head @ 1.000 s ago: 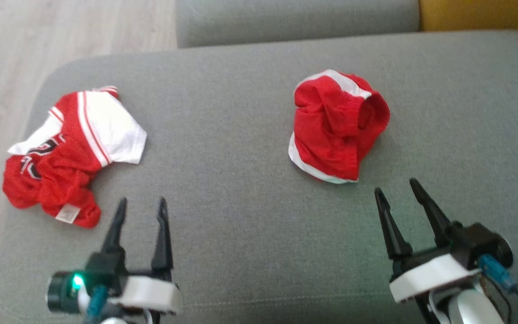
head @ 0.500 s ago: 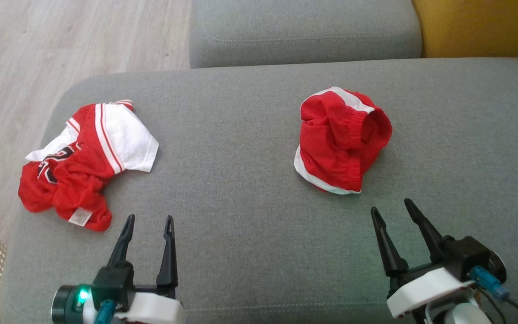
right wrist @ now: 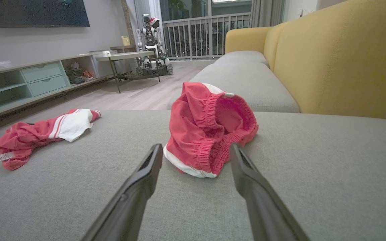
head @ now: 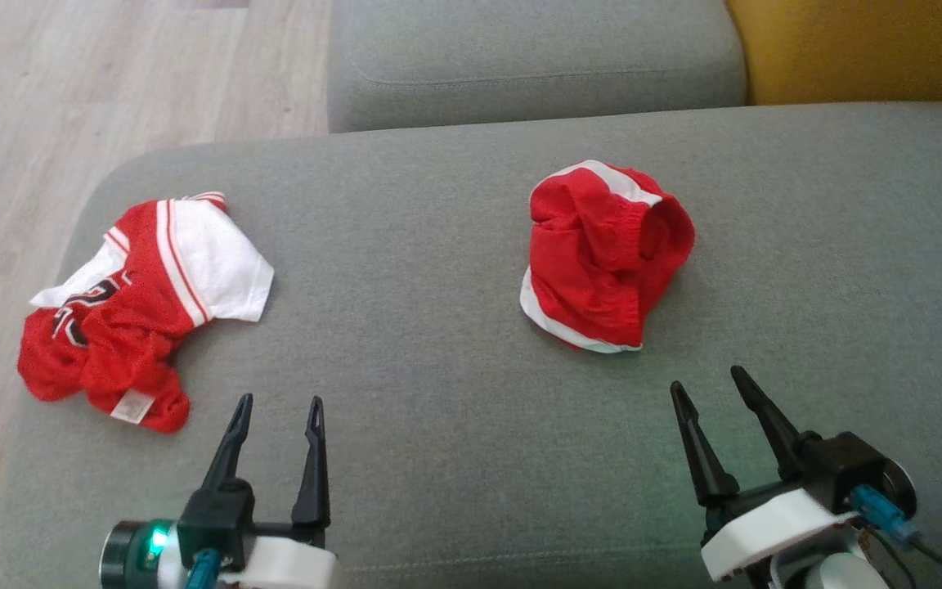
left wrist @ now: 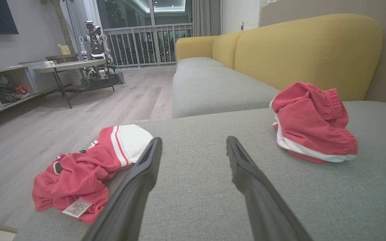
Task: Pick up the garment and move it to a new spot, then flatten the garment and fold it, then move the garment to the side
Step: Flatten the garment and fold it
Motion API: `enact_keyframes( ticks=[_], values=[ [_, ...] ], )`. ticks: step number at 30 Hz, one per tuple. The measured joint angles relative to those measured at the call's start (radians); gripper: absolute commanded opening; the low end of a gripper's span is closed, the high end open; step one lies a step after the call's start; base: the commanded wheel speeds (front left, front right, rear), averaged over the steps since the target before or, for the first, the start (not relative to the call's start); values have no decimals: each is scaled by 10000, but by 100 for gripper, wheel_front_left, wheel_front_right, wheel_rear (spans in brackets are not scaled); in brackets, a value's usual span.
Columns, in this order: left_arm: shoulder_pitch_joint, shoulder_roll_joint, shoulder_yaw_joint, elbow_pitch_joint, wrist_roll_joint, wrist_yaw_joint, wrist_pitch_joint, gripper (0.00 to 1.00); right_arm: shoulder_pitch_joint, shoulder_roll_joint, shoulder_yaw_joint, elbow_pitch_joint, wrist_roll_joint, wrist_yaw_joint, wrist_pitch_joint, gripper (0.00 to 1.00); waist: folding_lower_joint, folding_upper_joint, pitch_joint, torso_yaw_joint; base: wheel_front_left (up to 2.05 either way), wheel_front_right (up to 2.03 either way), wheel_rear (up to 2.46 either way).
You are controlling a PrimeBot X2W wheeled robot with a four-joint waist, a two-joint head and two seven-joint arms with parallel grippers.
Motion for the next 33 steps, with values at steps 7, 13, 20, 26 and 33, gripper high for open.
enact_keyframes(
  ticks=[7, 13, 20, 26, 33],
  values=[
    [-141, 190, -604, 59, 184, -516, 0, 100, -64, 2, -50, -10, 192, 0, 0, 100, 0, 0, 196, -476, 0, 0, 0],
    [-1697, 443, -1797, 777, 594, -1532, 0, 100, -399, 6, -125, -188, 280, 0, 0, 100, 0, 0, 532, -1203, 0, 0, 0],
    [-4700, 537, -4052, 2464, 1206, -2587, -6, 100, -1195, 6, -307, -631, 405, 0, 0, 100, 1, 0, 1613, -1914, 0, 0, 0],
    [-6926, 525, -5708, 5087, 650, -2671, 719, 100, -1598, 4, -477, -748, 788, 0, 0, 100, 1, 0, 2582, -2473, 0, 0, 0],
    [-8676, 349, -5701, 6861, 554, -2531, 616, 100, -1908, 4, -489, -857, 1074, 0, -2, 100, 1, 0, 3432, -3064, 0, 0, 0]
  ],
)
